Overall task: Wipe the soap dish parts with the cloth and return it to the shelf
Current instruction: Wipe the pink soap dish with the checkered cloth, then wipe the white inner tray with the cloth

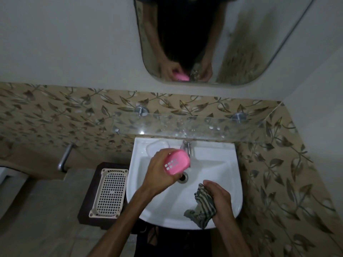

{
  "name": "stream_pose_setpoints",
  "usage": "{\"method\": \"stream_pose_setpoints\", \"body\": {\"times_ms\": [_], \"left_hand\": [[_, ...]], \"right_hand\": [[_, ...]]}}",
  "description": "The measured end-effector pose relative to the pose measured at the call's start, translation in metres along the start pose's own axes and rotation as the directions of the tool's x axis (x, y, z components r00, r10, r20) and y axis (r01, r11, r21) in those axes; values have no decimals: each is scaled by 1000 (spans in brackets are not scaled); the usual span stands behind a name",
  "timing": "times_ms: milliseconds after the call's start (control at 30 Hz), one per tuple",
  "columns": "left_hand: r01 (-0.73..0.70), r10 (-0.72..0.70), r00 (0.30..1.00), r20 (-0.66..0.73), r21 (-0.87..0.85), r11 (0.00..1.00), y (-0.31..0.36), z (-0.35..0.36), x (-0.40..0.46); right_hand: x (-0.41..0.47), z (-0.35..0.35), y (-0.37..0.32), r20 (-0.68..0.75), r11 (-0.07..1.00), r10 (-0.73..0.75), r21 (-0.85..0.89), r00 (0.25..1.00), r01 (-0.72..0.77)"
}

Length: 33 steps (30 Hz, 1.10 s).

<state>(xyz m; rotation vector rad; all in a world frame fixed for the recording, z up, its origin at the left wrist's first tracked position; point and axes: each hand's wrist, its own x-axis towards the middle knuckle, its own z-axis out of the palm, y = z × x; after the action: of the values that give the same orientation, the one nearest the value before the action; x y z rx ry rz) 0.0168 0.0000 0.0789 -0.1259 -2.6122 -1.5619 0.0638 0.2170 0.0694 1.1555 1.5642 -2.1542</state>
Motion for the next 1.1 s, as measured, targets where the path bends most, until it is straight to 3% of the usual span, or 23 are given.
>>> {"method": "stream_pose_setpoints", "body": {"times_ms": [167, 267, 467, 567, 667, 800, 1100], "left_hand": [[-44, 40, 999, 26, 189, 981, -39, 9, -8], [-28, 11, 998, 67, 248, 968, -58, 7, -2], [262, -283, 932, 225, 119, 958, -90, -17, 19], [347, -361, 927, 102, 131, 929, -110, -28, 41], [327, -361, 932, 26, 370, 869, -121, -22, 71], [247, -411, 899, 152, 600, 761, -129, 0, 101], [224, -417, 895, 158, 650, 726, -157, 15, 120]], "right_hand": [[6, 48, 17, 175, 967, 111, -247, 978, -66], [17, 81, 30, 164, 959, 69, -281, 984, -21], [54, 113, 42, 109, 952, 110, -298, 988, -73], [73, 120, 46, 77, 954, 133, -281, 988, -107], [92, 123, 55, 14, 953, 117, -284, 993, -108], [113, 118, 67, -73, 951, 139, -267, 988, -154], [140, 121, 78, -185, 959, 122, -232, 975, -164]]}}
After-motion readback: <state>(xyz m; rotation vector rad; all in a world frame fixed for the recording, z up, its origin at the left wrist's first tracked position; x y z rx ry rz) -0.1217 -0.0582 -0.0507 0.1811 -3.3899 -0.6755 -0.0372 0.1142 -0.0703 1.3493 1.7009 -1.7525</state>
